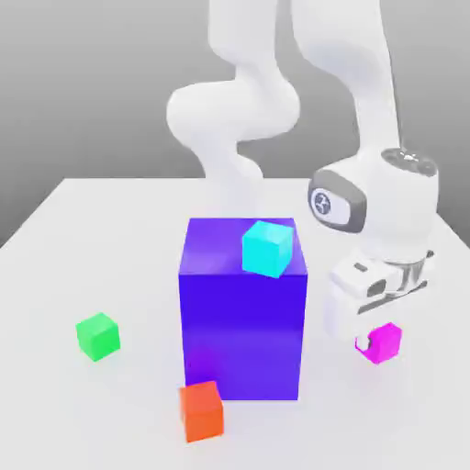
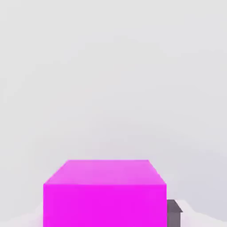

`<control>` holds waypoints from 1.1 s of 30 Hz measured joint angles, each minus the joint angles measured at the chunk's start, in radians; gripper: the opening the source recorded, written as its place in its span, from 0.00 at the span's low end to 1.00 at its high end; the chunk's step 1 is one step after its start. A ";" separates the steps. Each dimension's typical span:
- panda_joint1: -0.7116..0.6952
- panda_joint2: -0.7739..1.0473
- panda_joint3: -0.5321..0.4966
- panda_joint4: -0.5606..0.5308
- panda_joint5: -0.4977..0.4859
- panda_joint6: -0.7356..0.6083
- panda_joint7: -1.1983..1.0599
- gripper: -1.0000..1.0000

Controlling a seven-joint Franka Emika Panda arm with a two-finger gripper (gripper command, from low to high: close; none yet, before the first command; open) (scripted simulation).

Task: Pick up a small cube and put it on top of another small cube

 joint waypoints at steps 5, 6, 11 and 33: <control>-0.037 -0.057 -0.008 0.055 0.025 0.009 -0.016 0.00; -0.045 -0.065 -0.011 0.068 0.022 0.015 -0.013 0.00; -0.084 -0.106 -0.098 0.091 -0.009 0.014 0.036 0.00; -0.763 -0.245 -0.576 -0.098 -0.083 -0.139 0.339 0.00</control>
